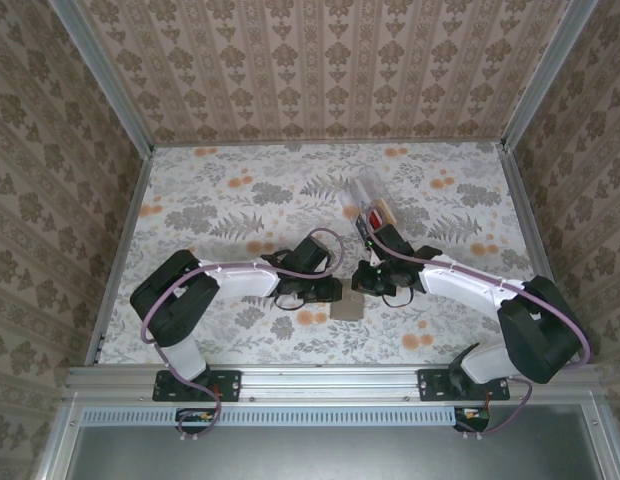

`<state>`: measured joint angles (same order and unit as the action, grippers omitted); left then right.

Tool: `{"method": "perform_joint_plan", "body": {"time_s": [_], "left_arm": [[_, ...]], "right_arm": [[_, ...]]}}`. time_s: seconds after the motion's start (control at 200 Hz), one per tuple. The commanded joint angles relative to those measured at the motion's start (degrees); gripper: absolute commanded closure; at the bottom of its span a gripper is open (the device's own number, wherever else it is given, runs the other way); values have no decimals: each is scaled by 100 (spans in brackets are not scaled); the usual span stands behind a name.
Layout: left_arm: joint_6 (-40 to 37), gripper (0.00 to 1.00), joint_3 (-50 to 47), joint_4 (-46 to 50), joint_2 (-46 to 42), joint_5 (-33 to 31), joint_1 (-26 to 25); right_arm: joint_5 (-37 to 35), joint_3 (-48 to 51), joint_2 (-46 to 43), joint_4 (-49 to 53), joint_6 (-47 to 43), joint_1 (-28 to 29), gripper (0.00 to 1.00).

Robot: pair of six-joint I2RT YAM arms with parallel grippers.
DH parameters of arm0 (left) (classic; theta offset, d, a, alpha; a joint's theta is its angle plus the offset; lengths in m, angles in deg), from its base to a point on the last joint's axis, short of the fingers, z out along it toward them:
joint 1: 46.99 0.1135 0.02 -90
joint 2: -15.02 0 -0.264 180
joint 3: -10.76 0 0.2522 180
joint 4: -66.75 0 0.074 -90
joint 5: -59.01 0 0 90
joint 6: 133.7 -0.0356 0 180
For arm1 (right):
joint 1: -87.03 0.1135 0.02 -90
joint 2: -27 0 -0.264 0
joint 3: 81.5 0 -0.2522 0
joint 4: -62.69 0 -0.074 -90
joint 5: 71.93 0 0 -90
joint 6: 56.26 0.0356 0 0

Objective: Put the credit cards into the card holder

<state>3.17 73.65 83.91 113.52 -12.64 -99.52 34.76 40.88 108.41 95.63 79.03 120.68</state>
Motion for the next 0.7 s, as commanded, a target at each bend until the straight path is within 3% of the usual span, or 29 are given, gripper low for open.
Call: {"method": "perform_joint_plan", "body": {"time_s": [0.0,0.415,0.59,0.695], "left_arm": [[-5,70,60,127,-6,21,-29],[5,71,80,162,-29,-2,-26],[-48,70,117,160,-132,-11,-28],[-117,69,163,248,-244,-98,-26]], "right_arm": [[253,172,252,-191,64,-12,92],[-114,550,862,-160,97,39,91],[-247,403,72,-19,-23,36,83],[-897,209,-739,372,-172,32,73]]}}
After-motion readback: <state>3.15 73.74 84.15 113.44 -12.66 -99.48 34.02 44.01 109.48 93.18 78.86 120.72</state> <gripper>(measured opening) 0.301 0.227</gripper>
